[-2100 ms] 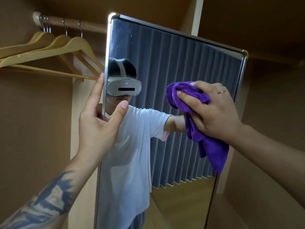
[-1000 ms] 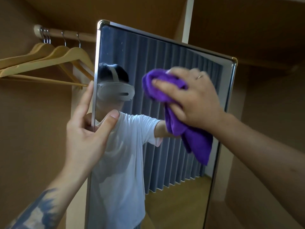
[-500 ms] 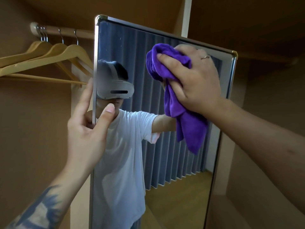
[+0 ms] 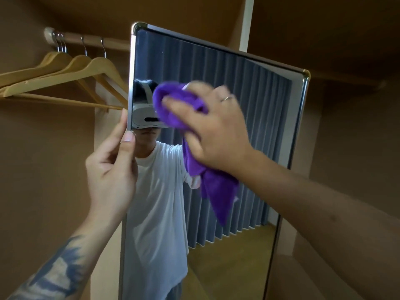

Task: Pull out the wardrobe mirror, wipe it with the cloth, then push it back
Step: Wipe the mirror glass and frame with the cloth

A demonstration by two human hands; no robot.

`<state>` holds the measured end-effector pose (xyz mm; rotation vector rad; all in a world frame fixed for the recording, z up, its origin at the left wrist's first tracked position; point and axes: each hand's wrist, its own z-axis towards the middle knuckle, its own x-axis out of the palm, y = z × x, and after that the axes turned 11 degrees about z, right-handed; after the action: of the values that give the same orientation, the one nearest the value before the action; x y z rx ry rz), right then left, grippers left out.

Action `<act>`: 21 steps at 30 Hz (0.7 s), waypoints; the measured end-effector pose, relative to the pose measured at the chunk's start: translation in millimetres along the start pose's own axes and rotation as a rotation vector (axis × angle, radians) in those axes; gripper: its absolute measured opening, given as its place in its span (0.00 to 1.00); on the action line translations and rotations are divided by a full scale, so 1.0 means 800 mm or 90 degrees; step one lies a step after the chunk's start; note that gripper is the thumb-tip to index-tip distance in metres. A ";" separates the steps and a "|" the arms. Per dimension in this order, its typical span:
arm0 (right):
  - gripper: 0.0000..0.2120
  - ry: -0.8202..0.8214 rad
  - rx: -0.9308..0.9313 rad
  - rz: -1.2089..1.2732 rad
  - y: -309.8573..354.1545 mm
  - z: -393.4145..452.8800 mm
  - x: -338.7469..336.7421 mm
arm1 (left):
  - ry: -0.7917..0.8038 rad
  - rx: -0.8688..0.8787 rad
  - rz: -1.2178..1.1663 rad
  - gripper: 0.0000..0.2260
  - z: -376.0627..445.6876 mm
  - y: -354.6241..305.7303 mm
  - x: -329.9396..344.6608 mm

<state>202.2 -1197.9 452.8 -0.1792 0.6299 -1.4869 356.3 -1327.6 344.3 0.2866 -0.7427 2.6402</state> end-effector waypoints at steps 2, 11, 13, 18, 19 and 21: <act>0.23 0.091 -0.125 -0.001 0.012 -0.010 0.004 | 0.003 -0.005 -0.003 0.18 -0.001 -0.004 0.000; 0.23 0.020 -0.041 -0.015 0.021 0.010 0.010 | 0.006 -0.012 0.018 0.19 -0.013 -0.019 -0.001; 0.22 0.080 -0.118 -0.008 0.029 -0.007 0.014 | 0.034 -0.011 0.026 0.19 -0.014 -0.020 -0.005; 0.22 0.097 -0.171 -0.063 0.001 0.020 -0.001 | 0.085 -0.009 0.081 0.19 -0.014 -0.026 -0.017; 0.22 0.065 -0.116 -0.056 -0.001 0.026 -0.002 | 0.092 -0.012 0.093 0.19 -0.014 -0.028 -0.019; 0.23 0.011 -0.033 -0.018 0.005 0.020 0.003 | 0.103 -0.025 0.109 0.20 -0.016 -0.031 -0.024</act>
<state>213.9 -1204.1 463.6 -0.2165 0.6824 -1.5013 382.5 -1307.3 339.7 -0.0024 -0.7962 2.7633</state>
